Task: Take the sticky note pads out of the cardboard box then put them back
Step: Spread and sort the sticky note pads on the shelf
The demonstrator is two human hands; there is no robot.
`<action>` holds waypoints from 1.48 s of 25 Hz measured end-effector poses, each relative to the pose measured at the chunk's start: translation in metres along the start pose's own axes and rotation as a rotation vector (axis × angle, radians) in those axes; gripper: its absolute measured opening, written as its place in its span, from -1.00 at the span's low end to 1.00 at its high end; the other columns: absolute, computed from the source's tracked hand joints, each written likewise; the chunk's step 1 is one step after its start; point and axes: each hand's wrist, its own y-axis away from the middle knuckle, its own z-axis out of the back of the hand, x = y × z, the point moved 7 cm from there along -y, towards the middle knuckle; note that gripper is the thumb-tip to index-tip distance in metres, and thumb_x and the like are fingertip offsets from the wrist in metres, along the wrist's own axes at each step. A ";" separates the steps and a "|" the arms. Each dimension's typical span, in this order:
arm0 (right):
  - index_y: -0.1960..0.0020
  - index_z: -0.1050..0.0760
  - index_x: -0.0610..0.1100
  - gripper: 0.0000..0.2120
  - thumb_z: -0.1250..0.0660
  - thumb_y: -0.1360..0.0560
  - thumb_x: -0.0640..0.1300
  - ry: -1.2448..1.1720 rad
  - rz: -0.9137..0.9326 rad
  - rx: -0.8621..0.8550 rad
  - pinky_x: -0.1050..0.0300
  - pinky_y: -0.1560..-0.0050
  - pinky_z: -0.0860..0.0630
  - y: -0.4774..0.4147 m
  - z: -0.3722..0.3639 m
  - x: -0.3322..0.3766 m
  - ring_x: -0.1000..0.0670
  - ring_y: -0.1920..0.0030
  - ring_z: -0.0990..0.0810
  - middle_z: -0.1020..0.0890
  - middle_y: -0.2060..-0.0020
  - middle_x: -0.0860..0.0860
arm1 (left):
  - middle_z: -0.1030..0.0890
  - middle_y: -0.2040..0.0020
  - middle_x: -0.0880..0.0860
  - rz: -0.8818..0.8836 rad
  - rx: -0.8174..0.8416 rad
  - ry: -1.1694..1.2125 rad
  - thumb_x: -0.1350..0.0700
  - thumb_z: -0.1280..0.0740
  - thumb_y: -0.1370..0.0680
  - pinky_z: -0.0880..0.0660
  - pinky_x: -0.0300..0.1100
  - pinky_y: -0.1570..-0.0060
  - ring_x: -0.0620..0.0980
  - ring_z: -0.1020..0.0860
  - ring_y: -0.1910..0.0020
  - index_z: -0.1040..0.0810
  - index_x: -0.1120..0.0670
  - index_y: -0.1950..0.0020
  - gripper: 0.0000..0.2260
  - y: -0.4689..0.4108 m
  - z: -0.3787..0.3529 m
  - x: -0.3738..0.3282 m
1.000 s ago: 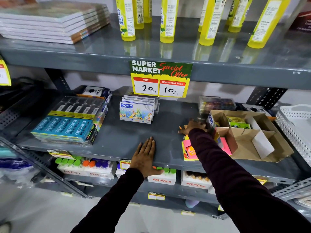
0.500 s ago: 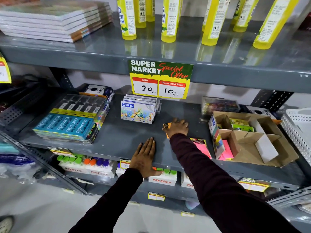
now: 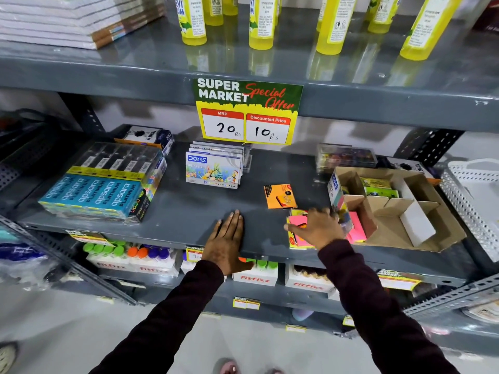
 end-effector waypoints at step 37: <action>-0.45 -0.26 -0.19 -0.47 -0.28 -0.55 -0.04 0.038 -0.117 -0.193 -0.21 -0.42 -0.25 -0.073 0.009 0.007 -0.39 -0.46 -0.19 -0.20 -0.47 -0.35 | 0.14 -0.57 0.20 0.048 0.005 0.013 -0.35 -0.32 -0.36 0.25 -0.04 -0.48 0.12 0.17 -0.56 0.25 0.22 -0.51 0.08 -0.006 -0.002 0.009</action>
